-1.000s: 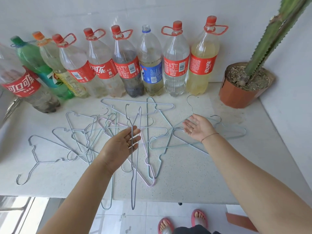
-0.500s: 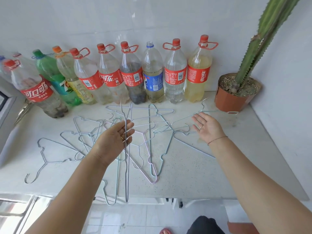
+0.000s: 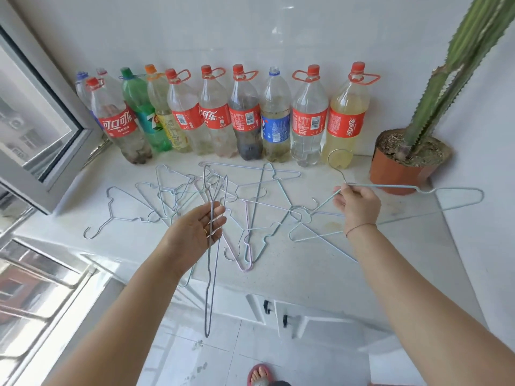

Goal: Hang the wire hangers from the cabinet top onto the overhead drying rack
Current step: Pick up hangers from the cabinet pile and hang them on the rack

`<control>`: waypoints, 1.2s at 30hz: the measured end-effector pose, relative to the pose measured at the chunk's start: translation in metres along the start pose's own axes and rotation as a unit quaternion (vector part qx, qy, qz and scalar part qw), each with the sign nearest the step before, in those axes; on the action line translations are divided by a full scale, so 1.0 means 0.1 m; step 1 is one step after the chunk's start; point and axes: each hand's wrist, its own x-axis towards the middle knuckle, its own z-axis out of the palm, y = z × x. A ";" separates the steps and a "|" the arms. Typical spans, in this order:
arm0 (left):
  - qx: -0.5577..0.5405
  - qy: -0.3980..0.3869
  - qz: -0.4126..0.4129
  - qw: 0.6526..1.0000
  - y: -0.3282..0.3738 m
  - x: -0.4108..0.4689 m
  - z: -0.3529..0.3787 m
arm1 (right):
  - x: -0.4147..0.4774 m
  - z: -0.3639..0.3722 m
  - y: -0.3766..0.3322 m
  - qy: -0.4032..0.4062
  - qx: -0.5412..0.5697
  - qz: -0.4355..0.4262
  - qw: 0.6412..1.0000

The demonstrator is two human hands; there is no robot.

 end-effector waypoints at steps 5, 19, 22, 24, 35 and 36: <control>-0.020 0.006 0.012 1.000 -0.29 -0.30 0.12 | -0.04 -0.28 -0.15 -0.031 -0.072 -0.024 0.997; -0.057 0.081 0.077 0.992 -0.58 -1.44 0.09 | -1.12 -0.25 -0.37 -0.286 -0.037 0.084 0.954; -0.076 0.109 0.112 0.985 -0.56 -1.90 -0.11 | -1.59 -0.10 -0.45 -0.361 -0.039 0.094 0.927; -0.080 0.133 0.141 0.978 -0.53 -2.28 -0.28 | -1.95 0.01 -0.53 -0.408 -0.049 0.095 0.907; -0.046 0.306 0.270 0.912 -0.47 -5.24 -1.25 | -4.75 0.58 -0.87 -0.648 -0.117 0.124 0.743; -0.043 0.324 0.275 0.904 -0.50 -5.52 -1.32 | -5.05 0.59 -0.87 -0.666 -0.119 0.124 0.726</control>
